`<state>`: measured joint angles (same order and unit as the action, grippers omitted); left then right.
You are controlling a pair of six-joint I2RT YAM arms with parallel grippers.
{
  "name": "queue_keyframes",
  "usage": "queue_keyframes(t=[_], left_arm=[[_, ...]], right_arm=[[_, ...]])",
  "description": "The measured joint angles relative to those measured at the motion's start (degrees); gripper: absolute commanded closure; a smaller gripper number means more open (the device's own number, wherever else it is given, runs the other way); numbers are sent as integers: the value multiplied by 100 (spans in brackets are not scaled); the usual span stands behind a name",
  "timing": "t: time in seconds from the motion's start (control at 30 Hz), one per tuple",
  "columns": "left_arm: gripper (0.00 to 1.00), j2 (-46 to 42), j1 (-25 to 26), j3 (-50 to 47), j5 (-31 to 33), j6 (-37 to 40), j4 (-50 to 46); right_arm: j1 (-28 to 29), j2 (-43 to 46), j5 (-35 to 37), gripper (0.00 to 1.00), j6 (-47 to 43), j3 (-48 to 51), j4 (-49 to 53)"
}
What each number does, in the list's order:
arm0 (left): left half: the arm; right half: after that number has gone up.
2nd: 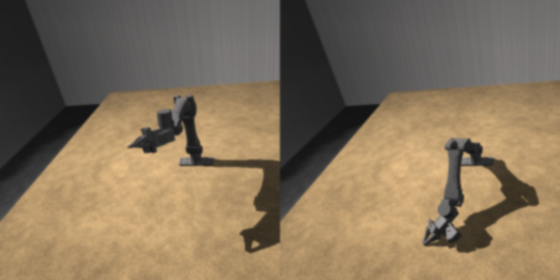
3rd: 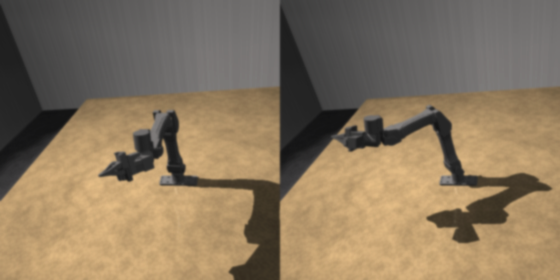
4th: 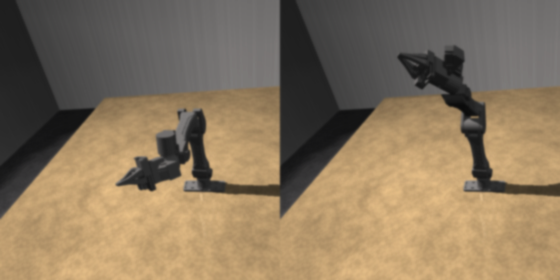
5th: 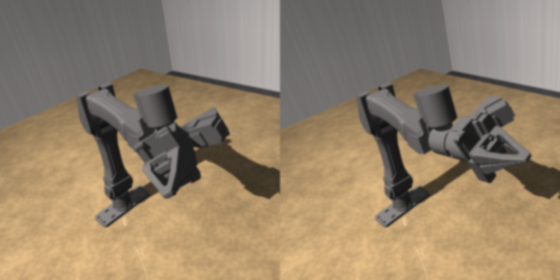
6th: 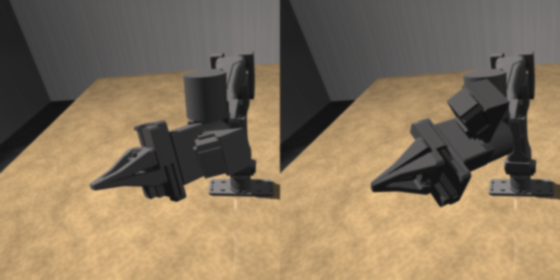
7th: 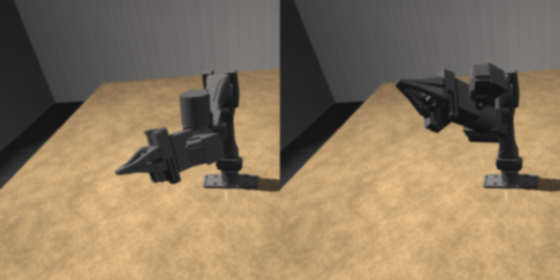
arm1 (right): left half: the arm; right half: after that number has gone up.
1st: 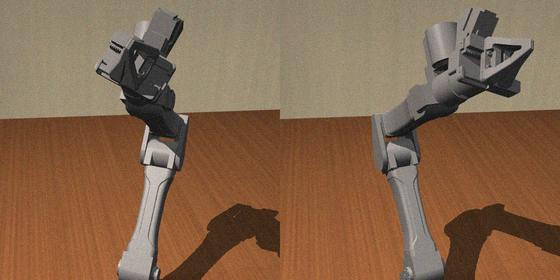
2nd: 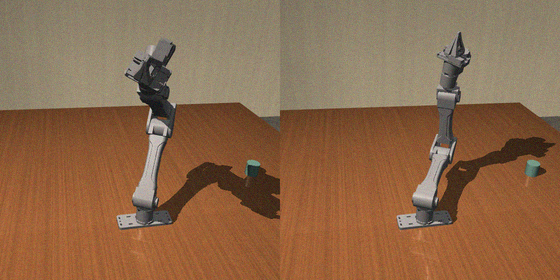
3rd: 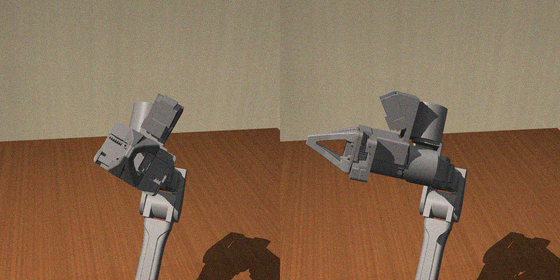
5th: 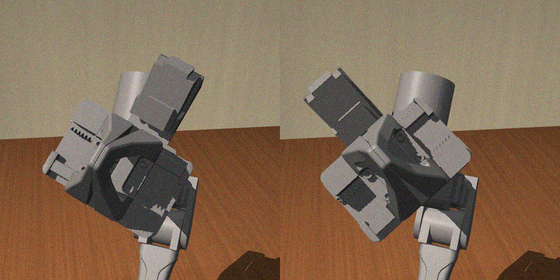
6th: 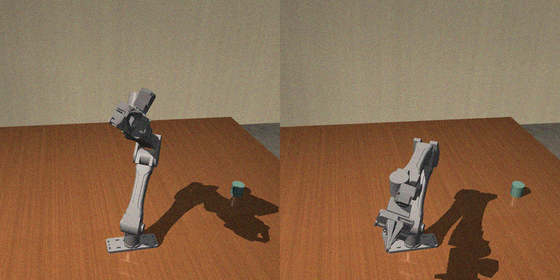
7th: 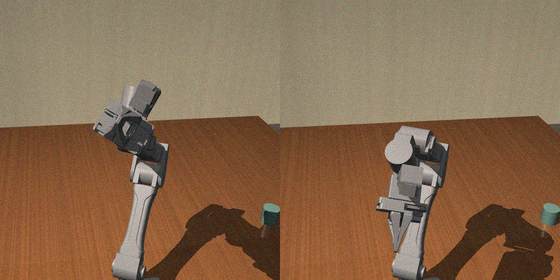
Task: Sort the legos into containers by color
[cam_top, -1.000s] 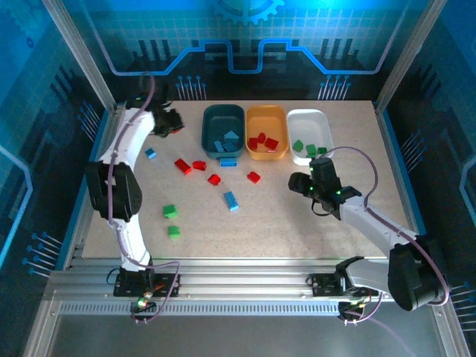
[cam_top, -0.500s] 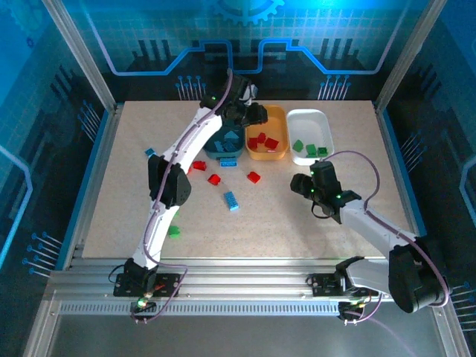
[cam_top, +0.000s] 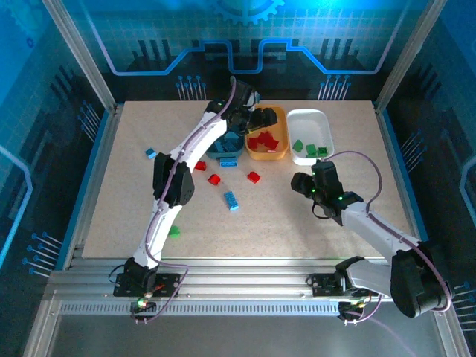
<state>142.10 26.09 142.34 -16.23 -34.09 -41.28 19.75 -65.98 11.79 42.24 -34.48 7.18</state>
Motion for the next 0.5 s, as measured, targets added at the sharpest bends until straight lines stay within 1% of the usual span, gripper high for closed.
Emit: queue_keyframes(t=[0.17, 0.23, 0.3, 0.4, 0.5], left_arm=[[14, 35, -9, 74, 57, -50, -22], [17, -127, 7, -149, 153, -22, 0], [18, -651, 39, -922, 365, 7, 13], [16, -1834, 94, -2570, 802, 22, 131], [10, -3486, 109, -4671, 1305, -66, 442]], right_arm=[[17, 94, 2, 32, -4, 0, -4], [55, 94, 15, 32, -24, 0, -13], [127, 92, 22, 32, -48, 0, -37], [273, 17, 17, 30, -170, -2, -122], [629, -396, -9, 29, -455, -216, -129]])
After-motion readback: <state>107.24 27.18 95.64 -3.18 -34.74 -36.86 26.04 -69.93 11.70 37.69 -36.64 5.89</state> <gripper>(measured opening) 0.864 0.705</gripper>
